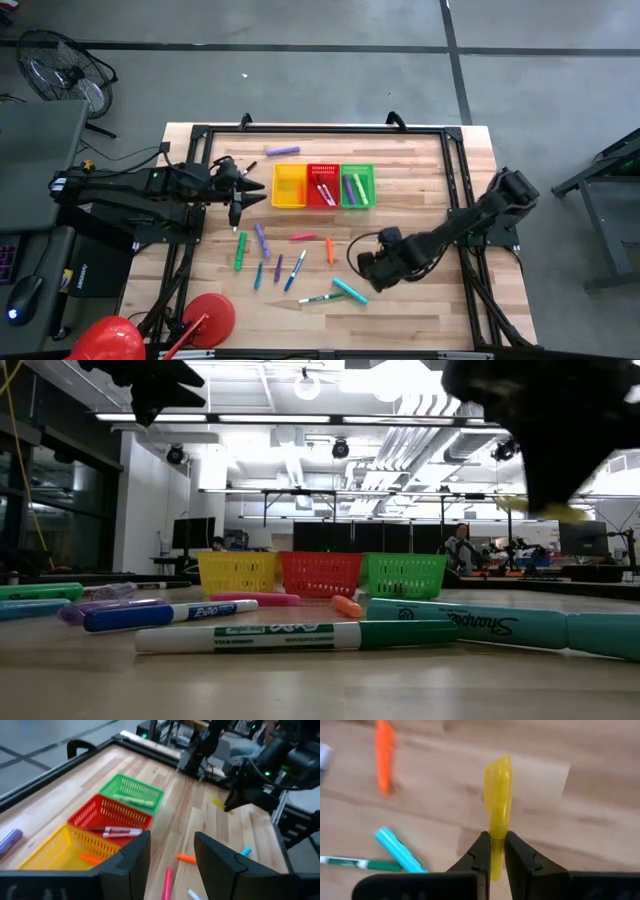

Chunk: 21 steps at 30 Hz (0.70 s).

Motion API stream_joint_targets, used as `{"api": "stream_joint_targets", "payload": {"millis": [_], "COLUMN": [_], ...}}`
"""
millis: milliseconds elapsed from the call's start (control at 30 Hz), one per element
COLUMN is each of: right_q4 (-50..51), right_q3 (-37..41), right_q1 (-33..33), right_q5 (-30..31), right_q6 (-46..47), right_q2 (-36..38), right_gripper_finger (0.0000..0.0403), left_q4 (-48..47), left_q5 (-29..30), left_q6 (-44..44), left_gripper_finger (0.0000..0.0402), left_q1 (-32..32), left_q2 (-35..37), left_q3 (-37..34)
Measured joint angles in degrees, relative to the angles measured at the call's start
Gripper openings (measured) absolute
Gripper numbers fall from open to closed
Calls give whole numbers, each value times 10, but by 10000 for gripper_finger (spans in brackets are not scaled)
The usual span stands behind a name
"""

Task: Pick & Place Markers
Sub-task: Put the yellow pen into the yellow bin

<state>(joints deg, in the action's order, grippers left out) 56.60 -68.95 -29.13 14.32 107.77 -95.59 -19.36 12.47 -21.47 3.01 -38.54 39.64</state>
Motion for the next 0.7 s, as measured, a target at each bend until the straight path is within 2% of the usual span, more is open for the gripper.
{"api": "stream_joint_targets", "payload": {"millis": [233,367,567,700], "right_q4": [22,27,11,-22], "right_q3": [4,5,5,5], "right_q1": [29,56,105,137], "right_q5": [120,176,224,229], "right_q6": [-103,-178,-331,-448], "right_q2": [63,93,141,174], "right_gripper_finger": [26,26,26,28], "left_q4": [36,88,196,271], "left_q5": [1,-5,-16,-14], "left_q6": [4,4,7,8], "left_gripper_finger": [149,149,149,149], "left_q1": [0,0,0,0], "left_q2": [-21,-48,-98,-141], "left_q3": [0,0,0,0]}}
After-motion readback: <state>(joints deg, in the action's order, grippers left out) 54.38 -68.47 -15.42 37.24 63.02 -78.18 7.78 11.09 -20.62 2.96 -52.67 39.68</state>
